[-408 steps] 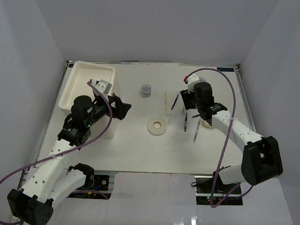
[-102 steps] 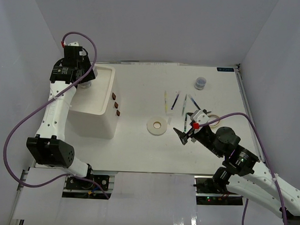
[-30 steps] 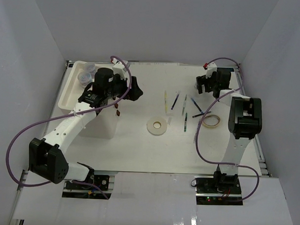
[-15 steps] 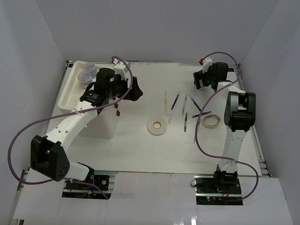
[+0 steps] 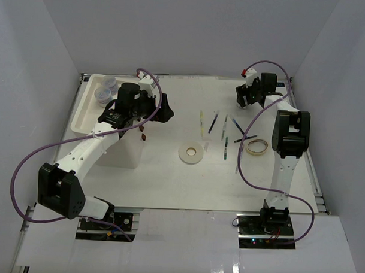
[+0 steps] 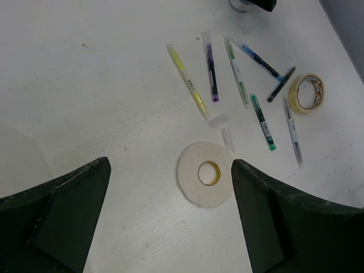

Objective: Sort the stationery into containers
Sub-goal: Pick up the stationery from the center of the board.

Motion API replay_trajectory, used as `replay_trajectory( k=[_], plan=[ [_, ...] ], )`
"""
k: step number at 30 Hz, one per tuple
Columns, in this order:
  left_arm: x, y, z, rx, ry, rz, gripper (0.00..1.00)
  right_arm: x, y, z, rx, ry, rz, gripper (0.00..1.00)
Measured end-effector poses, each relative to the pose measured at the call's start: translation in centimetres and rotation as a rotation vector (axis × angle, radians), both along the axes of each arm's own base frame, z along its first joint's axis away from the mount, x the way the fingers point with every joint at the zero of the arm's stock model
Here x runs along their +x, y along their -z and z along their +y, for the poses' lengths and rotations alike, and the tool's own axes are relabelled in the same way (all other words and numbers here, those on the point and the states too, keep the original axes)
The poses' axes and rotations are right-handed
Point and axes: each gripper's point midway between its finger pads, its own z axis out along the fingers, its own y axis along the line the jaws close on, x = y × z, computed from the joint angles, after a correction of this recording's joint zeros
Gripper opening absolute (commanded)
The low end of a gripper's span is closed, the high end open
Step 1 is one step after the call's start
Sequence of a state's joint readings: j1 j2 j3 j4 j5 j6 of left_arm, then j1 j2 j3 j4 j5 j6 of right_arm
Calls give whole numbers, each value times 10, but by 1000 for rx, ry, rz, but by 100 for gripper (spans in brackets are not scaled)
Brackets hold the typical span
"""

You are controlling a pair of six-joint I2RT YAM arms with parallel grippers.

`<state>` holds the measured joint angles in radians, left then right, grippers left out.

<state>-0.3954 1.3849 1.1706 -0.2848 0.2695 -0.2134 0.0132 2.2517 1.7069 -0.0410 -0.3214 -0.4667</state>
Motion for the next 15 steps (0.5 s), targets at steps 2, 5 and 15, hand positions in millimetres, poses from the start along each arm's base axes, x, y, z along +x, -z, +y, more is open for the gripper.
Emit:
replay_trajectory(
  k=[2,5,15],
  plan=[
    [0,0,0,0,0,0,98,-2,2,0,-2,-1,10,69],
    [0,0,0,0,0,0,98,-3,4,0,-2,-1,18,61],
    [0,0,0,-3,-1,2,98,-15,2,-1,-26,-3,14,39]
  ],
)
